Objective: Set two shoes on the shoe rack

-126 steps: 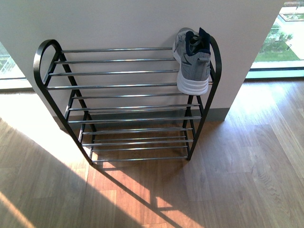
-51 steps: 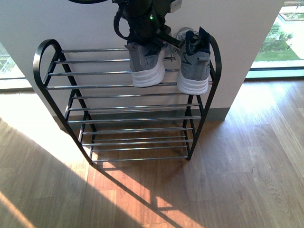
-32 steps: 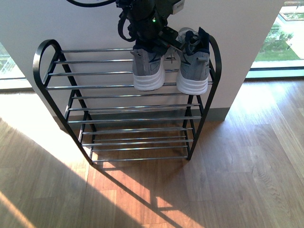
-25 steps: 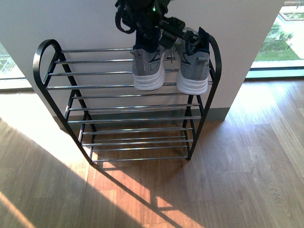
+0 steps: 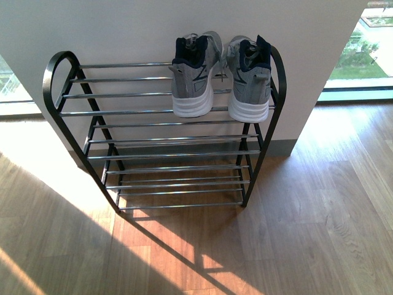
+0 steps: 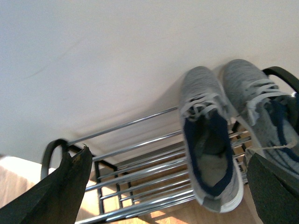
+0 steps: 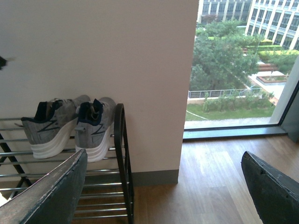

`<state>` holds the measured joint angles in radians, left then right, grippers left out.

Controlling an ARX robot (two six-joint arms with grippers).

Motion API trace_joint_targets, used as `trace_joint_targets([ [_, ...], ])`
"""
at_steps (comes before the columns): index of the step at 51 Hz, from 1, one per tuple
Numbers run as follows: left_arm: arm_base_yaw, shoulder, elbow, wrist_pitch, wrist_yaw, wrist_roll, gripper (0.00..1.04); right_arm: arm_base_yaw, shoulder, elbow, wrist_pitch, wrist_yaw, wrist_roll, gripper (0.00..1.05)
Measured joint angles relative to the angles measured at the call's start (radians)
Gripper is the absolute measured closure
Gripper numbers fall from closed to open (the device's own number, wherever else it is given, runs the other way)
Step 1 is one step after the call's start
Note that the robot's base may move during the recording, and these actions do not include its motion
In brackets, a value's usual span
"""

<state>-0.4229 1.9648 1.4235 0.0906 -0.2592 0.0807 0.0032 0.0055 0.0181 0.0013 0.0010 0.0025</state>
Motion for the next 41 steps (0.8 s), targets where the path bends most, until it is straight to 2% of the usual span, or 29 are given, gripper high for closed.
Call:
trace_joint_targets([
  [8, 0.038, -0.301, -0.314, 0.04, -0.122, -0.078, 0.09, 0.0, 0.0, 0.0, 0.0, 0.0, 0.0, 0.09],
  [17, 0.123, -0.628, -0.61, 0.041, -0.291, -0.211, 0.09, 0.0, 0.0, 0.0, 0.0, 0.0, 0.0, 0.09],
  [21, 0.15, -0.713, -0.671, 0.023, -0.323, -0.26, 0.09, 0.0, 0.0, 0.0, 0.0, 0.0, 0.0, 0.09],
  [28, 0.155, -0.743, -0.679, 0.023, -0.319, -0.296, 0.09, 0.0, 0.0, 0.0, 0.0, -0.002, 0.0, 0.09],
  [30, 0.165, -0.743, -0.704, 0.083, -0.255, -0.277, 0.12, 0.0, 0.0, 0.0, 0.0, -0.002, 0.0, 0.09],
  [32, 0.184, -0.751, -0.768, 0.24, -0.127, -0.234, 0.2, 0.0, 0.0, 0.0, 0.0, -0.002, 0.0, 0.09],
  [36, 0.211, -0.777, -0.884, 0.464, 0.025, -0.16, 0.32, 0.0, 0.0, 0.0, 0.0, 0.001, 0.0, 0.09],
  [41, 0.23, -0.824, -0.97, 0.579, 0.082, -0.126, 0.45, 0.0, 0.0, 0.0, 0.0, 0.001, 0.0, 0.09],
])
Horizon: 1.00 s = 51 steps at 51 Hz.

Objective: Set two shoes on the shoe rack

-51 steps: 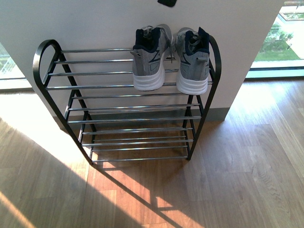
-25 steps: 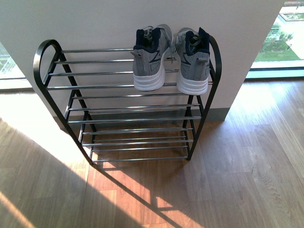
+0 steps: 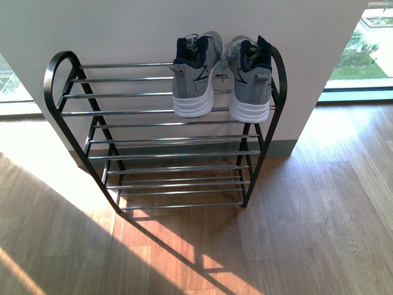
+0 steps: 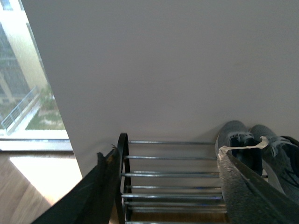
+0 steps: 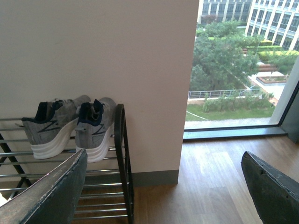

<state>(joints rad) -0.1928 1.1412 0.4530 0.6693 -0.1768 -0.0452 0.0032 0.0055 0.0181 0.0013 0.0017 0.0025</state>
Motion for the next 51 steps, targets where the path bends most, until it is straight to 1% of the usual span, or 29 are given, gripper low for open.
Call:
trace_joint_targets([
  [3, 0.018, -0.037, -0.043, 0.026, 0.01, 0.013, 0.54, 0.0, 0.0, 0.0, 0.0, 0.0, 0.0, 0.09],
  [7, 0.049, -0.096, -0.117, 0.04, 0.029, 0.024, 0.71, 0.0, 0.0, 0.0, 0.0, 0.0, 0.0, 0.09],
  [11, 0.062, -0.133, -0.169, 0.041, 0.053, 0.03, 0.86, 0.0, 0.0, 0.0, 0.0, 0.0, 0.0, 0.09],
  [12, 0.066, -0.148, -0.184, 0.041, 0.06, 0.031, 0.91, 0.0, 0.0, 0.0, 0.0, 0.0, 0.0, 0.09],
  [16, 0.08, -0.187, -0.219, 0.041, 0.073, 0.031, 1.04, 0.0, 0.0, 0.0, 0.0, 0.0, 0.0, 0.09],
  [25, 0.109, -0.276, -0.286, 0.024, 0.096, 0.035, 1.04, 0.0, 0.0, 0.0, 0.0, 0.0, 0.0, 0.09],
  [27, 0.144, -0.306, -0.304, 0.011, 0.156, 0.035, 1.04, 0.0, 0.0, 0.0, 0.0, 0.0, 0.0, 0.09],
  [29, 0.171, -0.333, -0.32, -0.002, 0.171, 0.037, 1.04, 0.0, 0.0, 0.0, 0.0, 0.0, 0.0, 0.09],
  [32, 0.188, -0.373, -0.338, -0.023, 0.17, 0.037, 1.04, 0.0, 0.0, 0.0, 0.0, 0.0, 0.0, 0.09],
  [47, 0.188, -0.575, -0.406, -0.155, 0.175, 0.037, 1.04, 0.0, 0.0, 0.0, 0.0, 0.0, 0.0, 0.09],
  [51, 0.188, -0.594, -0.439, -0.13, 0.176, 0.036, 1.04, 0.0, 0.0, 0.0, 0.0, 0.0, 0.0, 0.09],
])
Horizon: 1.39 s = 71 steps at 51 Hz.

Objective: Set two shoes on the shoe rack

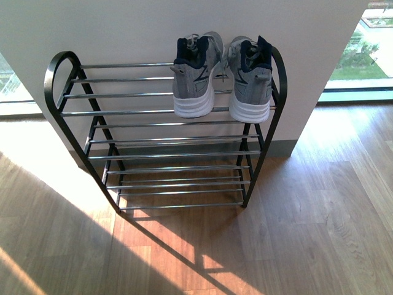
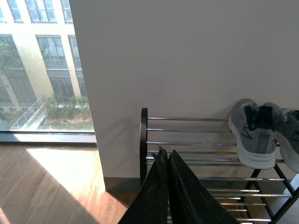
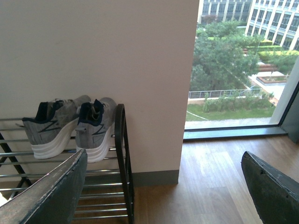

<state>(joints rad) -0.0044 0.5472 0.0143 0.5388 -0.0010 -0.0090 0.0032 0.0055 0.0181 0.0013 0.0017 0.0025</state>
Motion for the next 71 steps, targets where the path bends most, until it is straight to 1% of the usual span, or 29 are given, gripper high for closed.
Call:
trace_joint_targets([
  [11, 0.0, -0.136, 0.0, -0.129, 0.001, 0.002, 1.04, 0.0, 0.0, 0.0, 0.0, 0.0, 0.0, 0.09],
  [45, 0.0, -0.375, 0.0, -0.365, 0.001, 0.002, 1.04, 0.0, 0.0, 0.0, 0.0, 0.0, 0.0, 0.09],
  [48, 0.0, -0.456, 0.0, -0.478, 0.001, 0.002, 1.04, 0.0, 0.0, 0.0, 0.0, 0.0, 0.0, 0.09],
  [50, 0.0, -0.505, 0.0, -0.526, 0.001, 0.001, 1.04, 0.0, 0.0, 0.0, 0.0, 0.0, 0.0, 0.09],
  [68, 0.001, -0.531, 0.0, -0.539, 0.001, 0.002, 1.04, 0.0, -0.001, 0.0, -0.001, 0.0, 0.0, 0.09],
  [69, 0.001, -0.531, 0.0, -0.539, 0.001, 0.001, 1.03, 0.0, -0.001, 0.0, -0.001, 0.0, 0.0, 0.09],
  [71, 0.001, -0.531, 0.0, -0.539, 0.001, 0.001, 0.98, 0.0, -0.001, 0.0, 0.0, 0.0, 0.0, 0.09],
])
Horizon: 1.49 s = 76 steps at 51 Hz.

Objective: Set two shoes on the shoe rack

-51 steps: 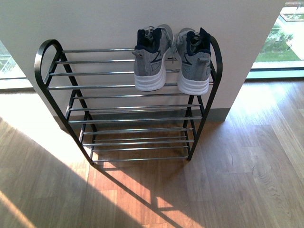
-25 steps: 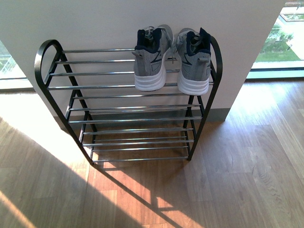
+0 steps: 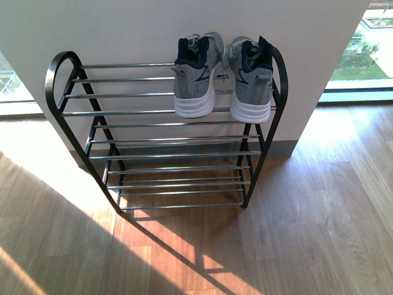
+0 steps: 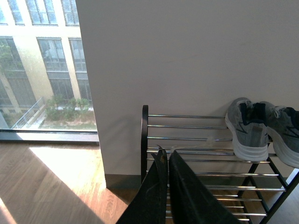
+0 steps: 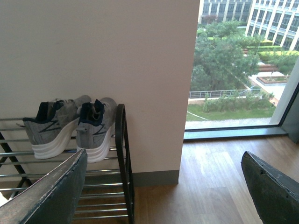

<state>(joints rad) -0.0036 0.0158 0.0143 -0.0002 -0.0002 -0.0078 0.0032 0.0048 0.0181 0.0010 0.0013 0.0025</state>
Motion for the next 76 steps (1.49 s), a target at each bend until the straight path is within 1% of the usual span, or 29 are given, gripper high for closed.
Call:
trace_joint_targets([
  [2, 0.0, 0.0, 0.0, 0.0, 0.0, 0.0, 0.91, 0.0, 0.0, 0.0, 0.0, 0.0, 0.0, 0.09],
  [3, 0.0, 0.0, 0.0, 0.0, 0.0, 0.0, 0.85, 0.0, 0.0, 0.0, 0.0, 0.0, 0.0, 0.09],
  [5, 0.0, 0.0, 0.0, 0.0, 0.0, 0.0, 0.78, 0.0, 0.0, 0.0, 0.0, 0.0, 0.0, 0.09],
  [6, 0.0, 0.0, 0.0, 0.0, 0.0, 0.0, 0.73, 0.0, 0.0, 0.0, 0.0, 0.0, 0.0, 0.09],
  [7, 0.0, 0.0, 0.0, 0.0, 0.0, 0.0, 0.71, 0.0, 0.0, 0.0, 0.0, 0.0, 0.0, 0.09],
  [14, 0.0, 0.0, 0.0, 0.0, -0.002, 0.0, 0.5, 0.0, 0.0, 0.0, -0.001, -0.003, 0.0, 0.09],
  [17, 0.0, 0.0, 0.0, 0.0, -0.004, 0.0, 0.36, 0.0, 0.0, 0.0, 0.0, -0.003, 0.0, 0.09],
  [20, 0.0, 0.0, 0.0, 0.0, -0.003, 0.0, 0.28, 0.0, 0.0, 0.0, -0.001, -0.003, 0.0, 0.09],
  [22, 0.0, 0.0, 0.0, 0.0, -0.003, 0.0, 0.21, 0.0, 0.0, 0.0, -0.001, -0.003, 0.0, 0.09],
  [27, 0.0, 0.0, 0.0, 0.0, -0.002, 0.001, 0.08, 0.0, 0.0, 0.0, -0.001, -0.002, 0.0, 0.09],
  [31, 0.0, 0.0, 0.0, 0.0, -0.002, 0.002, 0.1, 0.0, 0.0, 0.0, -0.001, -0.002, 0.0, 0.09],
  [76, 0.001, 0.0, 0.0, 0.0, 0.0, 0.003, 0.09, 0.0, -0.001, 0.0, -0.001, 0.001, 0.0, 0.09],
])
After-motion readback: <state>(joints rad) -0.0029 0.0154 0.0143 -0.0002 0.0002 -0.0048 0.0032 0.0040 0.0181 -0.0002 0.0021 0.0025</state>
